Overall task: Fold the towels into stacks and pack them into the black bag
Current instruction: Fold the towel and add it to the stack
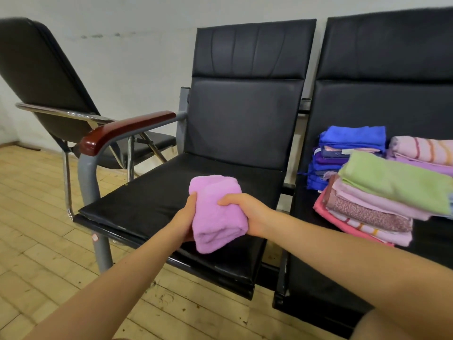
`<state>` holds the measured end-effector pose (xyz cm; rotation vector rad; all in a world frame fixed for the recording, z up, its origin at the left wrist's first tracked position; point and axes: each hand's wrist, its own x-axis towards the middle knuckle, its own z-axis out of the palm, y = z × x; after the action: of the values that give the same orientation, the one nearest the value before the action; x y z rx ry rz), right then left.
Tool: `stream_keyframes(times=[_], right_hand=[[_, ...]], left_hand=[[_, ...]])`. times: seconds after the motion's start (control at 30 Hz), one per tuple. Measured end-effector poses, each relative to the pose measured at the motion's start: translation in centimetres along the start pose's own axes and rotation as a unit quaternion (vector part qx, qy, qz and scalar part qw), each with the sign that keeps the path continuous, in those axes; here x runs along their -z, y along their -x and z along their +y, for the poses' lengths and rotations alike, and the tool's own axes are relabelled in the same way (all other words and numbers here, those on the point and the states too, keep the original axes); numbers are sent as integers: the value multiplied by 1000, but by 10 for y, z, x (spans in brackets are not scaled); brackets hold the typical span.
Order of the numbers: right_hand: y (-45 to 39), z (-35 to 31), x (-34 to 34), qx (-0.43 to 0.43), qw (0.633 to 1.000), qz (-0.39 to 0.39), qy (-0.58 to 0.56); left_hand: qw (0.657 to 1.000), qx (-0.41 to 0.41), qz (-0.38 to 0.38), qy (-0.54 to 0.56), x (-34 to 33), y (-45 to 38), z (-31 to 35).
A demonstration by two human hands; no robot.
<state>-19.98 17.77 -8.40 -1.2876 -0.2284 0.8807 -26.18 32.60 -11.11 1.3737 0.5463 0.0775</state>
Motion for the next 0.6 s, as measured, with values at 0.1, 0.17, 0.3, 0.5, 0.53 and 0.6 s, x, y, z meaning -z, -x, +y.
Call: stream_keyframes(times=[0.1,0.17,0.3,0.5,0.53,0.6], right_hand=[[20,-21,7,17,999,-2,28],[38,-33,13,10,998,5,59],[67,-37,31,-18,992,58,111],[99,-27,75,8,983,184,-25],[109,-27,82,12,978,202,-47],[127,-30,98,24,971,219,-89]], left_hand=[[987,40,-113,111,-16,16,12],[977,29,-142,154,-26,19,21],[974,-19,-70,216,-57,20,29],[952,-6,-21,306,-106,1,35],[952,-10,-27,305,-119,4,42],[960,-24,-29,278,-148,5,52]])
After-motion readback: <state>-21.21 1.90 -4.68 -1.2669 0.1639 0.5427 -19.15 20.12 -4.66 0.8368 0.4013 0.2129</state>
